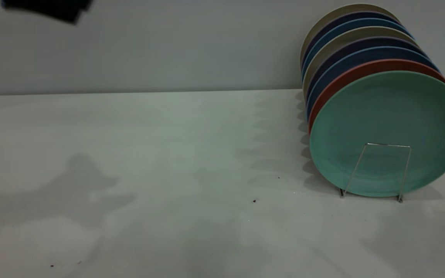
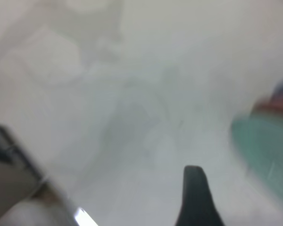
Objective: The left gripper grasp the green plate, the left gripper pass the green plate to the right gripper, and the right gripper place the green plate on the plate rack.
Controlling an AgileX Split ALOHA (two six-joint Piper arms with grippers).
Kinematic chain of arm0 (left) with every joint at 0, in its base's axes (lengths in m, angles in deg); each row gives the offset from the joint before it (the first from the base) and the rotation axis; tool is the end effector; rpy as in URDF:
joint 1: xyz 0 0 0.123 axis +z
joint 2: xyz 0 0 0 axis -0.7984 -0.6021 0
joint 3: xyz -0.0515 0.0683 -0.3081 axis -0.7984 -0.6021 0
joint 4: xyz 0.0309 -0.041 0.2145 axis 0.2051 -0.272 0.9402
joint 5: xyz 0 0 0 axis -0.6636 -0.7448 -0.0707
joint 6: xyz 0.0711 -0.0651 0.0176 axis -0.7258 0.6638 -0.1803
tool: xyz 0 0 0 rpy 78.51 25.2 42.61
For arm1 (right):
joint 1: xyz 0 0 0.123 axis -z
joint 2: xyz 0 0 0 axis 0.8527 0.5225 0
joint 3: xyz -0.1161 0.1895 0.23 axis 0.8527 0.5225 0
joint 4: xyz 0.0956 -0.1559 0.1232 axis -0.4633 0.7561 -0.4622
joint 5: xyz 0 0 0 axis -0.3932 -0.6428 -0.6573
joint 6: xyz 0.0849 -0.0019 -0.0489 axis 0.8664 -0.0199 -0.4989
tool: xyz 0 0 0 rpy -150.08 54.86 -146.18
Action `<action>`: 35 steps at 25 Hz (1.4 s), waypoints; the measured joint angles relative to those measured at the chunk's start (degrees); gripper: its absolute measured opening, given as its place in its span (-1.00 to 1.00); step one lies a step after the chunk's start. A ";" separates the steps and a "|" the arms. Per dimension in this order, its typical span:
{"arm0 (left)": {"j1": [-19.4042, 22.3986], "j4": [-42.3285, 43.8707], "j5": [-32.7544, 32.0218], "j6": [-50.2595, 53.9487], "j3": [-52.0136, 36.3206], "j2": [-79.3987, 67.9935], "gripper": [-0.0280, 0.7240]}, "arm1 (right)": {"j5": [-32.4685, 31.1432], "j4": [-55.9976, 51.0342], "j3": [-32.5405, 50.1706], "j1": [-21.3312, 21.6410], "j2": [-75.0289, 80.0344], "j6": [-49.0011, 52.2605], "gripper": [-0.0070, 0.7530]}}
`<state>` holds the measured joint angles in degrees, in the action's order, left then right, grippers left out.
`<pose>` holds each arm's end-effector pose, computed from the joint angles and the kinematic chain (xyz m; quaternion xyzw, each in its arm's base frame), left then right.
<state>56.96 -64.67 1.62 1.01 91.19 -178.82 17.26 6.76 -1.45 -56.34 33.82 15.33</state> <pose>0.3330 -0.0435 0.3267 0.2490 0.8736 -0.2866 0.3045 0.2061 0.0492 0.3750 -0.3069 0.8702 0.2104 0.3229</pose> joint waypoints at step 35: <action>0.00 49.47 -5.45 48.81 -43.54 64.92 0.64 | -2.23 43.29 35.97 -10.24 -49.00 50.47 0.41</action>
<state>56.96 -15.21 -3.83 49.83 47.66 -113.90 15.04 50.05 34.52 -66.58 -15.17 65.79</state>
